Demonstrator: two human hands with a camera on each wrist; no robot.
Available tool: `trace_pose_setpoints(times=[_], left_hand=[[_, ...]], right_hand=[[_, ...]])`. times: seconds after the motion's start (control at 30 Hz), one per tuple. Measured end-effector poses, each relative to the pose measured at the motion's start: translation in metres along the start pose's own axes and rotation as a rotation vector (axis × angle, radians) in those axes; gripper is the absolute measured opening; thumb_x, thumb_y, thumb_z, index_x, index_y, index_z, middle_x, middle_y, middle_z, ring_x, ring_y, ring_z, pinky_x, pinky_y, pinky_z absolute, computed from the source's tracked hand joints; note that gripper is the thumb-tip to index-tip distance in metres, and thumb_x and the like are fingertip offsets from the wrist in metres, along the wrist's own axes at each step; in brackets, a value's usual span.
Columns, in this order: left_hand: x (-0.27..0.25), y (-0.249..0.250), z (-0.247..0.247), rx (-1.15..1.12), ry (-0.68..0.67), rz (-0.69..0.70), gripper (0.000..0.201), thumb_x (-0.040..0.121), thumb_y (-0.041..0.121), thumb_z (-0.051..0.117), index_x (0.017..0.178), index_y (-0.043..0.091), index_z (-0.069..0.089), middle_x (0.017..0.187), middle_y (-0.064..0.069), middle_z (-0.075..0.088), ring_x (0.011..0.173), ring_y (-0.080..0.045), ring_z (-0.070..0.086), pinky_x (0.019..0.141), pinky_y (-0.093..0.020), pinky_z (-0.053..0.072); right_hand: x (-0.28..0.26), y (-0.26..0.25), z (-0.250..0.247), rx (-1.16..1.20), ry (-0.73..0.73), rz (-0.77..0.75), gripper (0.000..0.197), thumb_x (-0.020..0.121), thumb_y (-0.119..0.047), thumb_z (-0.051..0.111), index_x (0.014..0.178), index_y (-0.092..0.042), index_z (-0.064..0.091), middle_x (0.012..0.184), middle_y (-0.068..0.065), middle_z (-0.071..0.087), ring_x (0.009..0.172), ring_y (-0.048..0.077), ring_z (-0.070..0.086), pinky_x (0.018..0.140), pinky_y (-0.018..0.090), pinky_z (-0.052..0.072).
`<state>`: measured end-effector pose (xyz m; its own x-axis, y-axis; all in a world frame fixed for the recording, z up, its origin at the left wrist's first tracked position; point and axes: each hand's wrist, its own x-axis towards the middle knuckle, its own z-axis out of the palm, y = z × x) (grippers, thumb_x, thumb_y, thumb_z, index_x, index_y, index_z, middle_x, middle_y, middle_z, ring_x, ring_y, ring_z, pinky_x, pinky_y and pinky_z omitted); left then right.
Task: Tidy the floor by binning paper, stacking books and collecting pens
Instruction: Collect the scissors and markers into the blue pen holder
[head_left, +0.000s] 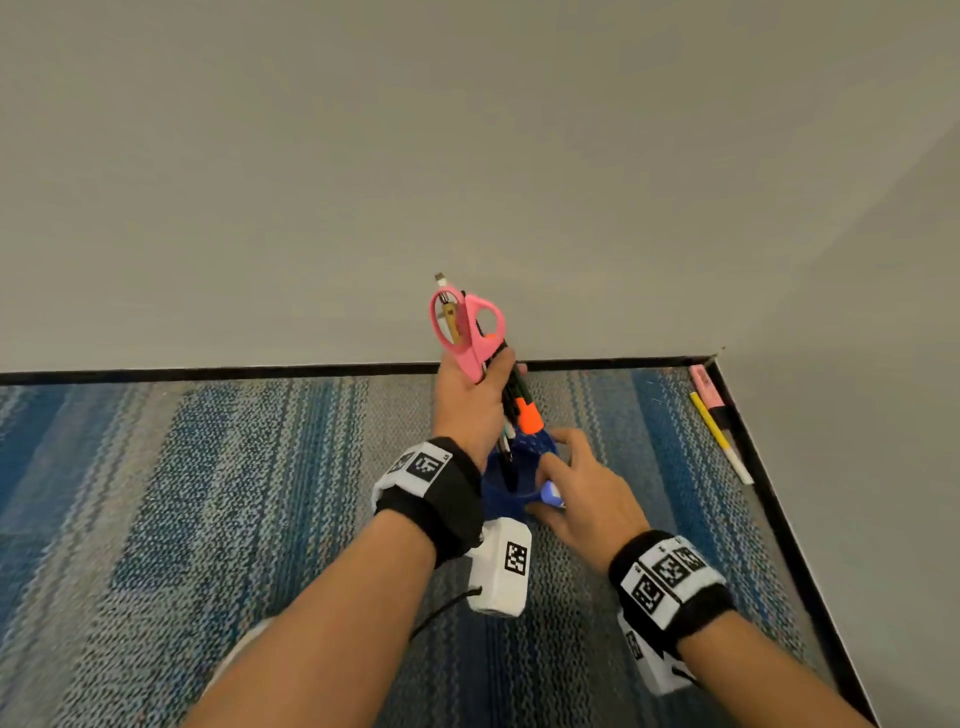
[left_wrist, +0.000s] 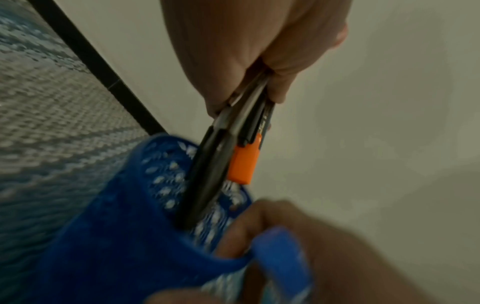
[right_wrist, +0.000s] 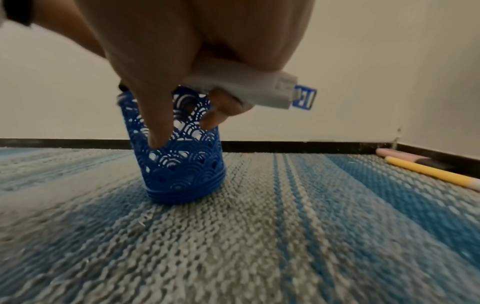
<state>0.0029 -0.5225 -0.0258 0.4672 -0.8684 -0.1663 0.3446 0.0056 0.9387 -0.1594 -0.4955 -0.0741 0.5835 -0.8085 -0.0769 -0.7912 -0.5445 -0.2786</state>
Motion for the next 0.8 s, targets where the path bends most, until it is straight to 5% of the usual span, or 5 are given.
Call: trace_pose_setpoints(times=[0.17, 0.33, 0.47, 0.63, 0.8], left_hand=[[-0.021, -0.033, 0.002, 0.098, 0.051, -0.01, 0.02, 0.093, 0.003, 0.059, 0.113, 0.002, 0.057, 0.08, 0.001, 0.066, 0.069, -0.004, 0.064, 0.07, -0.024, 0.054], [-0.025, -0.034, 0.007, 0.344, -0.067, 0.111, 0.035, 0.089, 0.015, 0.065, 0.123, 0.013, 0.056, 0.101, 0.0, 0.069, 0.091, -0.011, 0.065, 0.083, -0.029, 0.052], [-0.041, -0.056, -0.015, 0.572, -0.2, 0.097, 0.025, 0.08, 0.02, 0.067, 0.1, 0.028, 0.054, 0.093, 0.003, 0.066, 0.089, -0.021, 0.064, 0.087, -0.049, 0.051], [-0.056, -0.075, -0.024, 0.92, -0.24, 0.312, 0.034, 0.077, 0.041, 0.056, 0.11, 0.038, 0.056, 0.137, 0.011, 0.044, 0.125, -0.018, 0.041, 0.105, -0.06, 0.03], [-0.058, -0.064, -0.017, 1.031, -0.182, 0.283, 0.037, 0.072, 0.045, 0.049, 0.108, 0.04, 0.054, 0.149, 0.0, 0.031, 0.133, -0.031, 0.028, 0.107, -0.067, 0.02]], right_hand=[[-0.012, 0.006, 0.001, 0.015, 0.012, 0.043, 0.035, 0.076, -0.04, 0.072, 0.093, -0.021, 0.047, 0.13, 0.003, 0.044, 0.078, 0.03, 0.064, 0.055, 0.038, 0.05], [-0.01, 0.002, -0.011, 0.006, 0.023, 0.085, 0.035, 0.078, -0.04, 0.07, 0.098, -0.016, 0.054, 0.126, 0.003, 0.046, 0.087, 0.03, 0.062, 0.063, 0.038, 0.047], [-0.008, 0.002, -0.016, 0.039, 0.018, 0.105, 0.041, 0.08, -0.035, 0.068, 0.113, -0.018, 0.05, 0.117, 0.0, 0.047, 0.091, 0.029, 0.061, 0.068, 0.039, 0.048], [-0.005, 0.007, -0.018, 0.377, 0.057, 0.059, 0.048, 0.078, -0.035, 0.071, 0.119, -0.022, 0.05, 0.113, -0.002, 0.05, 0.1, 0.02, 0.059, 0.081, 0.036, 0.049], [0.002, 0.008, -0.022, 0.626, 0.189, 0.241, 0.044, 0.079, -0.024, 0.074, 0.117, -0.02, 0.052, 0.115, -0.004, 0.058, 0.103, 0.009, 0.057, 0.091, 0.027, 0.047]])
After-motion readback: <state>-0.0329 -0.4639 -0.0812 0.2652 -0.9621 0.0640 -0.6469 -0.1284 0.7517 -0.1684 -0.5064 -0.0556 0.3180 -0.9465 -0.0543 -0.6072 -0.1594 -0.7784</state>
